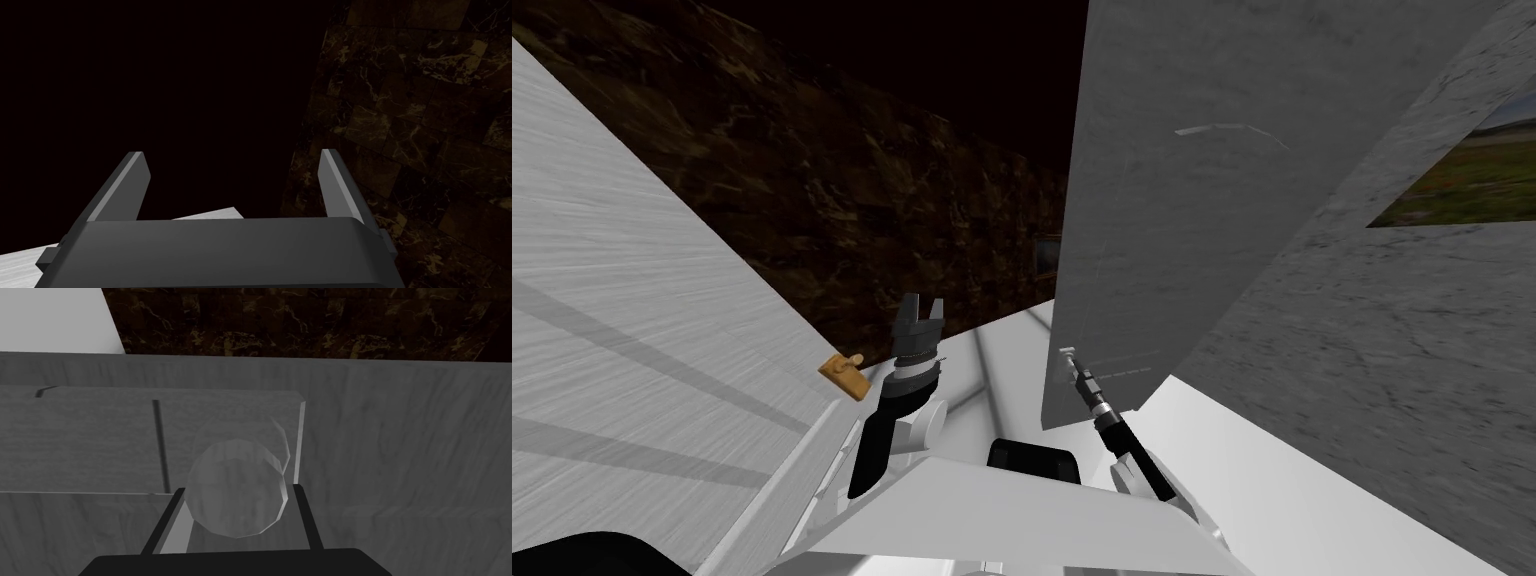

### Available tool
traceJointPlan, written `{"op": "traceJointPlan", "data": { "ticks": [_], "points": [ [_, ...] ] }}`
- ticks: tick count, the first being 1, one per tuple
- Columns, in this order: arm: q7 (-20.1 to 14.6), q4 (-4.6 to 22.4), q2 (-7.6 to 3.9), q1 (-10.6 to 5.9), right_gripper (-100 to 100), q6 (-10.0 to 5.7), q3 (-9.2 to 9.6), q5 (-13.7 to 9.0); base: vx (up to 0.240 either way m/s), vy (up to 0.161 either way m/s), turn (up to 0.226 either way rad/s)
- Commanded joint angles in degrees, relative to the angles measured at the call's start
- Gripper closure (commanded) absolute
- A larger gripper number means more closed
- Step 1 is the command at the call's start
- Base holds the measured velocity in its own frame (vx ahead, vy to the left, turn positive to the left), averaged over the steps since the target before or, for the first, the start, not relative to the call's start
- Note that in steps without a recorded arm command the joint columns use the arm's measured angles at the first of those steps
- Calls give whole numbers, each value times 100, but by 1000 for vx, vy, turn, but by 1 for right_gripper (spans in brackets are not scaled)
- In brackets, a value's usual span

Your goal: Push the door open

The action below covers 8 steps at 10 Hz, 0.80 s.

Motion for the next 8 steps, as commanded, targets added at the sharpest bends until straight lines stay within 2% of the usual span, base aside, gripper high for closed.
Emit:
{"op": "traceJointPlan", "data": {
  "ticks": [1, 4, 5, 8],
  "points": [
    [20, 101, 115, -162, 100, 84, -227, -15, 89, 93, -61],
    [33, 310, 315, -358, 100, 201, -491, -19, 94, 92, -56],
    [13, 190, 244, -223, -100, 182, -374, -64, -136, 53, -89],
    [-10, -16, 188, -51, -100, 202, -298, -136, -242, -14, -64]
  ]
}}
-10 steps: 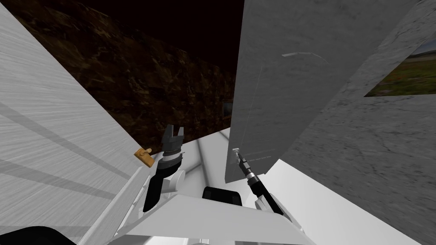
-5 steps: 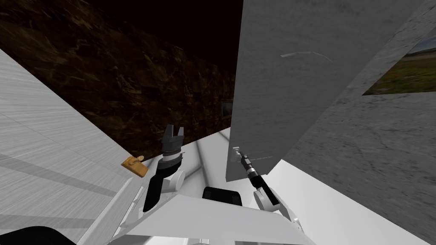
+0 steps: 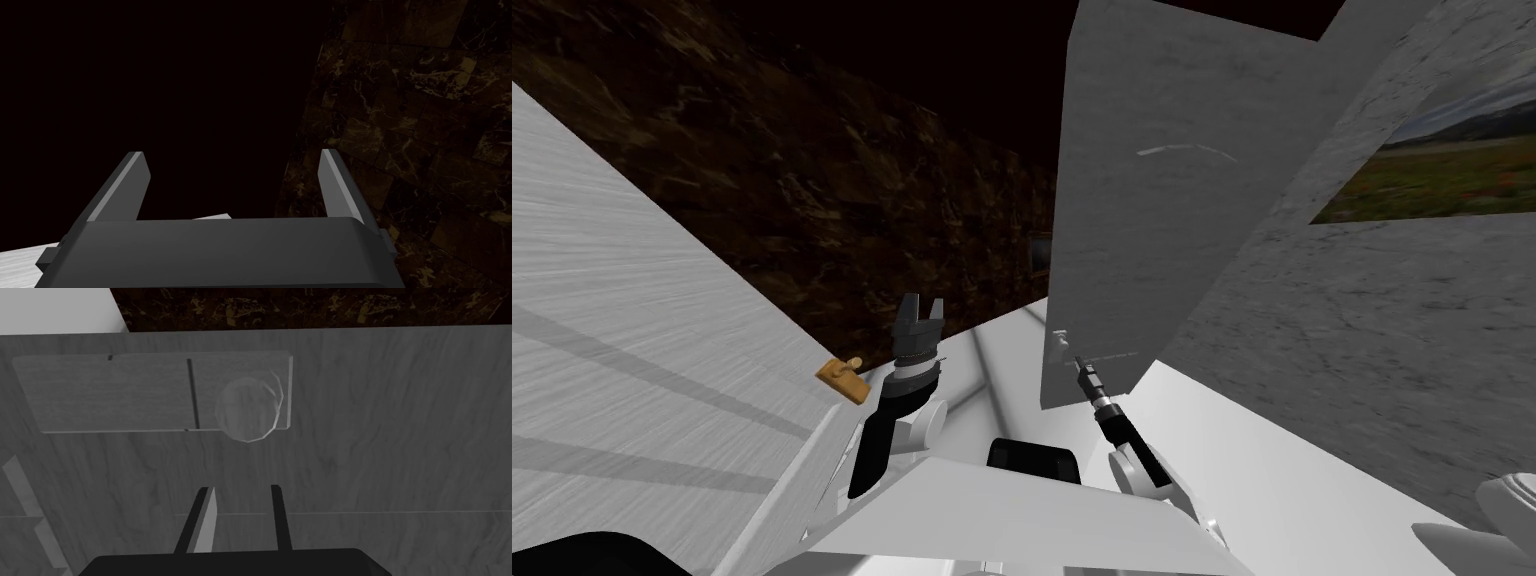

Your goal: Push the door open

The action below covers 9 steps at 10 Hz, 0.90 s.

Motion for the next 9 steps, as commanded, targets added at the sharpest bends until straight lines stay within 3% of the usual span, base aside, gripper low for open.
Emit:
{"op": "traceJointPlan", "data": {
  "ticks": [1, 3, 9],
  "points": [
    [-8, -105, -22, 93, -100, 8, 45, -34, -240, 38, -49],
    [-12, -145, -34, 127, -100, 11, 53, -44, -176, 15, -37],
    [0, 274, 239, -234, -100, -18, -120, 45, 191, 50, 50]
  ]
}}
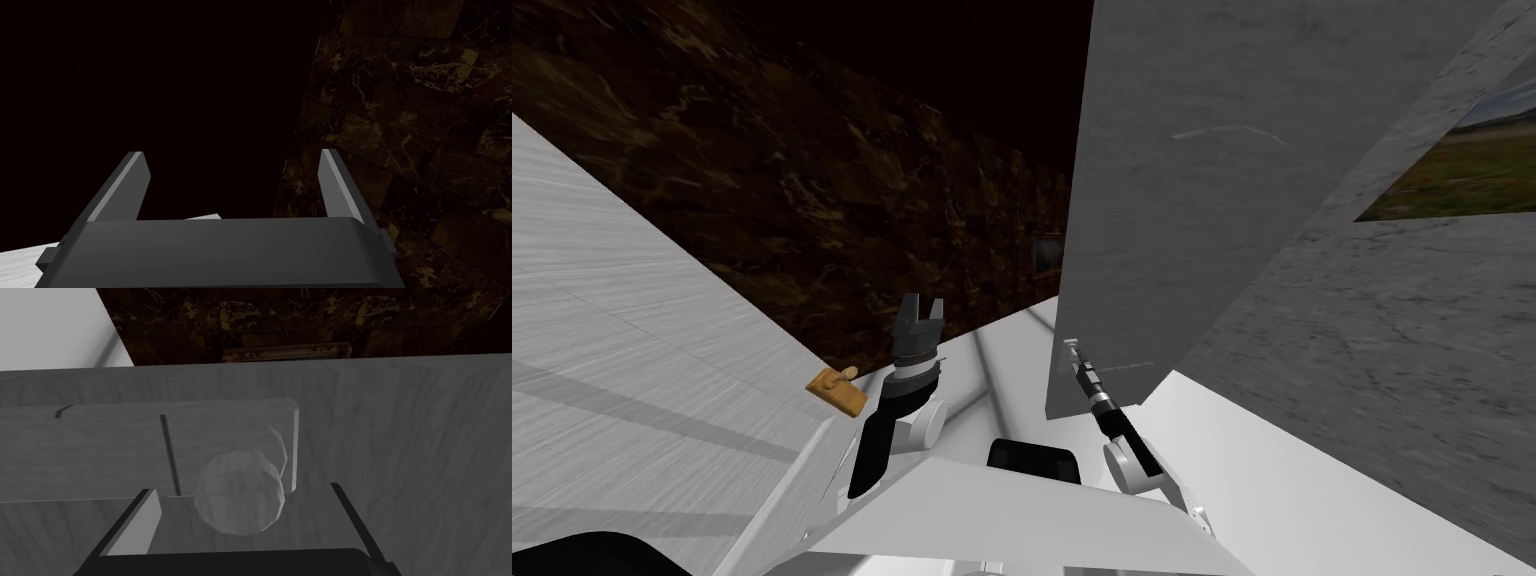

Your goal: Push the door open

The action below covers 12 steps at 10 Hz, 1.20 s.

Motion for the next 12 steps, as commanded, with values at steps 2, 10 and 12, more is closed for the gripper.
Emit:
{"op": "traceJointPlan", "data": {
  "ticks": [2, 10, 12],
  "points": [
    [6, 67, 47, -59, -100, -5, -23, 15, 139, 40, 20],
    [22, 190, 99, -138, 100, 35, -165, 20, 17, 11, -12],
    [35, 277, 141, -210, 100, 54, -282, 24, 175, 78, -28]
  ]
}}
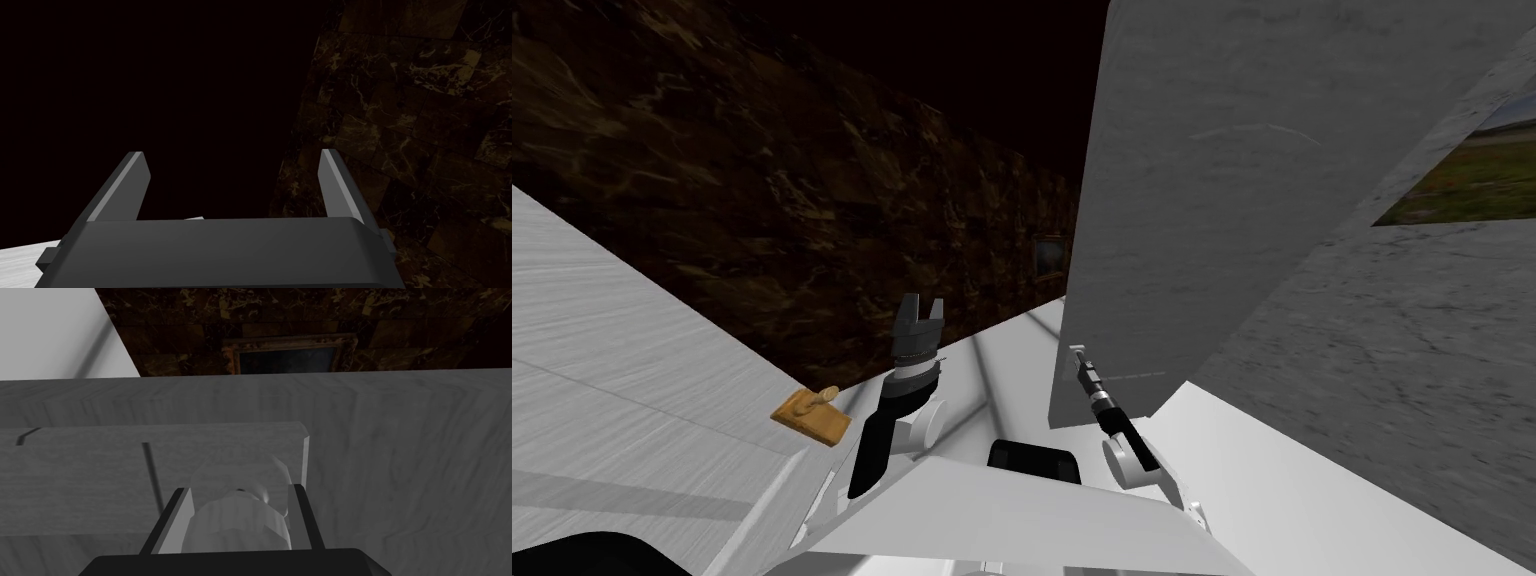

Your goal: Push the door open

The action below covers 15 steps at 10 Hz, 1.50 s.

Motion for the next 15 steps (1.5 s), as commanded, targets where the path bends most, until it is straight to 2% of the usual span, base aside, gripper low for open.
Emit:
{"op": "traceJointPlan", "data": {
  "ticks": [1, 5, 15],
  "points": [
    [25, 117, 37, -162, 100, -35, -199, 1, 188, 94, -50],
    [54, 320, 136, -329, 100, 10, -474, 10, 148, 86, -37],
    [122, 790, 363, -716, 100, 113, -1109, 30, 93, 74, -42]
  ]
}}
